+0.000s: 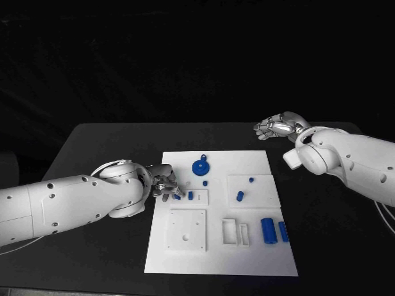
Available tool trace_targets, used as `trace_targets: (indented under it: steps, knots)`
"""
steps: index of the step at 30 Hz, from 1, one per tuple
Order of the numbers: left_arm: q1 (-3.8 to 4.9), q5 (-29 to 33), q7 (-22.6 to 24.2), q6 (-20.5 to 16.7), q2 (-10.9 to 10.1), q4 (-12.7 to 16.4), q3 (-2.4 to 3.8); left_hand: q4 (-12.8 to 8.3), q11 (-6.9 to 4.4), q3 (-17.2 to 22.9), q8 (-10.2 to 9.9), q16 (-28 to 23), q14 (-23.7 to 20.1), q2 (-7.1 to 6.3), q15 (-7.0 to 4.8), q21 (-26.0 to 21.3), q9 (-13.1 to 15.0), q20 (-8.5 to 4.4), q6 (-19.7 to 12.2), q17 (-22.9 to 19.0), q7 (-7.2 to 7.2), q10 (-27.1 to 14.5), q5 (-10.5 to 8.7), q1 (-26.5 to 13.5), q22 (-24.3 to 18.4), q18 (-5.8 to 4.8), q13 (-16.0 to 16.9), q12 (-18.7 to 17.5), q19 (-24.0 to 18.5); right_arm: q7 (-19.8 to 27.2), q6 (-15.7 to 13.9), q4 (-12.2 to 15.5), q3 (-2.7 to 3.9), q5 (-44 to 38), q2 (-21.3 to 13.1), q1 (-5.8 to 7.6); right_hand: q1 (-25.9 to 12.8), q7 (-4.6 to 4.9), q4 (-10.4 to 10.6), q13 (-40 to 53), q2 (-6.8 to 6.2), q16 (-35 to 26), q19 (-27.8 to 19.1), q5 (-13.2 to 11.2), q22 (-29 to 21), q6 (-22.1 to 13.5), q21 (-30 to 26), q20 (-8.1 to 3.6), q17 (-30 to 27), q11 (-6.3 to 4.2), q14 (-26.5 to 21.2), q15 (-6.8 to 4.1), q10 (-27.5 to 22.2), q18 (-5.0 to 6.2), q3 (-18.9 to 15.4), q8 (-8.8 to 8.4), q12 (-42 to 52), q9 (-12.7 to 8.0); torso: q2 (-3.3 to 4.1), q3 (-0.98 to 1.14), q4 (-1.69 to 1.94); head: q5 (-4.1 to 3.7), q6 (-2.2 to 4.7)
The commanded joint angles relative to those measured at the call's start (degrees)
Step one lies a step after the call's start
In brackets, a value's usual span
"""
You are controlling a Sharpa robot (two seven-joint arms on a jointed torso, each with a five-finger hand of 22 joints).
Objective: Assemble the parts on the task board
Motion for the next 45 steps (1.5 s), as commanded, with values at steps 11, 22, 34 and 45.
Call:
trace_targets:
  steps: [11,22,34,45]
  knots:
    - [-0.75,0.2,-0.8,3.1,0.3,-0.2,-0.6,3.5,-0.13,-1.0,0.3,0.1,-0.2,-4.31,-0.5,0.0,-0.3,-6.27,1.3,0.0,-1.13,-0.3,-1.75,-2.4,0.6,-0.28,-0.2,0.5,0.4,0.5,0.8,0.0,0.04,0.1,0.0,-0.11,-0.5,0.95,0.2,-0.1,0.01,0.3,-0.3,0.3,0.1,-0.6,-0.4,0.28,-0.1,0.26,-0.4,0.07,0.1,0.7,-0.1,0.19,-0.3,-0.1,0.0,-0.04,0.05,0.02,-0.13]
    - [-0.75,0.2,-1.6,2.9,0.3,-0.2,-0.6,8.0,-0.15,-2.0,0.5,0.0,-0.5,-8.14,-0.56,-0.1,-0.3,-6.45,0.9,0.1,-1.15,-0.5,-2.1,-6.6,0.5,0.0,-0.4,0.6,0.3,0.5,0.8,0.0,0.04,0.1,0.0,-0.2,-0.5,0.96,0.2,-0.1,0.01,0.3,-0.3,0.3,0.1,-0.6,-0.4,0.28,-0.1,0.26,-0.4,0.07,0.1,0.71,-0.1,0.2,-0.4,-0.1,-0.01,-0.02,0.01,0.07,-0.21]
    - [-0.75,0.2,-1.7,2.1,0.2,-0.6,-0.59,8.5,-0.16,-1.7,0.6,0.0,-0.5,-8.39,-0.57,-0.1,-0.2,-6.49,0.9,0.1,-1.16,-0.5,-2.09,-6.7,0.5,0.09,-0.4,0.6,0.3,0.5,0.9,-0.1,0.04,0.1,0.1,-0.42,-0.5,0.96,0.2,-0.1,0.01,0.3,-0.3,0.3,0.1,-0.6,-0.4,0.29,-0.1,0.26,-0.5,0.08,0.1,0.73,-0.2,0.21,-0.4,-0.1,0.01,-0.03,0.02,0.07,-0.1]
    - [-0.75,0.5,-1.8,2.2,-0.2,-0.6,-0.55,7.6,-0.17,-0.9,0.7,-0.1,-0.4,-6.24,-0.59,0.1,-0.2,-6.5,0.7,0.1,-1.16,-0.6,-1.18,-4.9,0.7,0.18,-0.5,0.7,0.2,0.5,0.9,-0.1,0.04,0.1,0.1,-0.44,-0.5,0.96,0.2,-0.1,0.04,0.3,-0.3,0.4,0.1,-0.6,-0.4,0.3,-0.2,0.26,-0.5,0.08,0.1,0.74,-0.2,0.23,-0.4,-0.1,0.0,-0.03,0.03,0.05,-0.08]
